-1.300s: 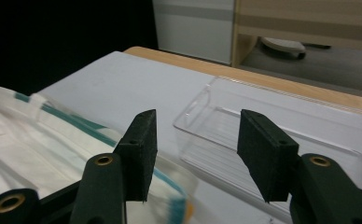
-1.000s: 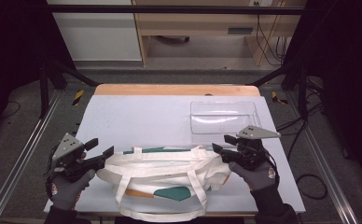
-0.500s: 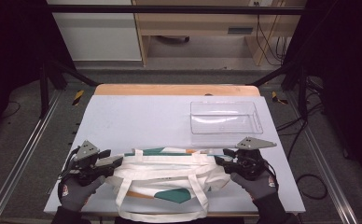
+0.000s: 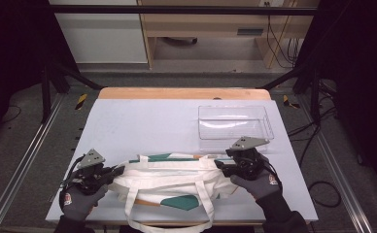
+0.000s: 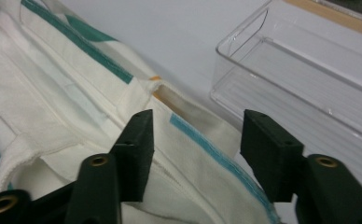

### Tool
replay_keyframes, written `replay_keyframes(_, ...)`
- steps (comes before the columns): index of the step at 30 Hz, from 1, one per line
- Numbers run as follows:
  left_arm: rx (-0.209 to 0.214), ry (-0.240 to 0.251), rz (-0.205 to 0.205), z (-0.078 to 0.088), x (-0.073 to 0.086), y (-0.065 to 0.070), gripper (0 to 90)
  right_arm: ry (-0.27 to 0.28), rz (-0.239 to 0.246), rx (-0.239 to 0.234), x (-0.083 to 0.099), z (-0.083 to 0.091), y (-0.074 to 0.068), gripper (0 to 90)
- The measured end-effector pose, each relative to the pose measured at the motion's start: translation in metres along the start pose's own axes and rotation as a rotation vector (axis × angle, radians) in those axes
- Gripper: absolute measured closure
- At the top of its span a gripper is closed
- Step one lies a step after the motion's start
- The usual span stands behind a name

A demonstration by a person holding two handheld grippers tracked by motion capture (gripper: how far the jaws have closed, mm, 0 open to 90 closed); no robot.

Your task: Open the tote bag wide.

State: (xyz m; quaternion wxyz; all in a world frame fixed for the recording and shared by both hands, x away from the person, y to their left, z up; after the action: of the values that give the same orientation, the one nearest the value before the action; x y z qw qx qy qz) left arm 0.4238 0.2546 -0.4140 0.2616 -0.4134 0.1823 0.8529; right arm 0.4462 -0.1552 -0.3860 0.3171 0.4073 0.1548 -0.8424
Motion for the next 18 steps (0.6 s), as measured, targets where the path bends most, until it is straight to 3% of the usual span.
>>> replay_keyframes(3,-0.001,0.014,0.010,0.002,-0.001,0.002,87.3,-0.002,-0.021,-0.015,0.007,0.007,0.000,58.6)
replay_keyframes(4,-0.001,0.014,0.010,0.002,-0.001,0.002,87.3,-0.002,-0.021,-0.015,0.007,0.007,0.000,58.6)
replay_keyframes(5,0.001,0.033,0.024,0.003,-0.002,0.003,87.4,-0.007,-0.019,-0.023,0.010,0.012,0.000,67.8)
replay_keyframes(6,0.001,0.033,0.024,0.003,-0.002,0.003,87.4,-0.007,-0.019,-0.023,0.010,0.012,0.000,67.8)
replay_keyframes(7,0.009,0.047,0.037,0.004,-0.003,0.003,87.4,-0.014,-0.014,-0.020,0.013,0.014,0.000,79.2)
replay_keyframes(9,0.007,0.052,0.044,0.004,-0.004,0.003,87.2,-0.028,-0.014,-0.034,0.015,0.015,-0.001,88.7)
replay_keyframes(11,0.008,0.047,0.043,0.003,-0.004,0.003,86.8,-0.019,-0.006,-0.033,0.015,0.014,-0.001,89.4)
replay_keyframes(14,-0.010,0.067,0.039,0.004,-0.009,-0.001,75.3,-0.007,0.006,-0.026,0.009,0.017,0.000,90.0)
replay_keyframes(15,-0.004,0.084,0.047,0.005,-0.011,-0.004,70.3,-0.002,0.006,-0.027,0.006,0.018,0.000,90.0)
replay_keyframes(16,0.029,0.087,0.046,0.006,-0.014,-0.005,67.8,0.007,0.005,-0.025,0.005,0.019,-0.001,90.0)
replay_keyframes(18,0.046,0.093,0.037,0.006,-0.017,-0.005,65.8,0.010,0.008,-0.027,0.003,0.020,-0.001,90.0)
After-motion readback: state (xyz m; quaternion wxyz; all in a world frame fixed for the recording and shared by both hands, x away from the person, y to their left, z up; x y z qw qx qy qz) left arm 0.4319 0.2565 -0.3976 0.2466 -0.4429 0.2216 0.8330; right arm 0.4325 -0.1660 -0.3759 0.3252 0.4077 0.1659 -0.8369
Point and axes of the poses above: each handheld gripper's, and its own axes: z roughly backward along the jaws, x roughly out of its underside, y roughly to its right, the point moved 2 cm from there along -z, roughly forward along the jaws, and after that the axes turned 2 degrees about y, right-handed, at the moved point
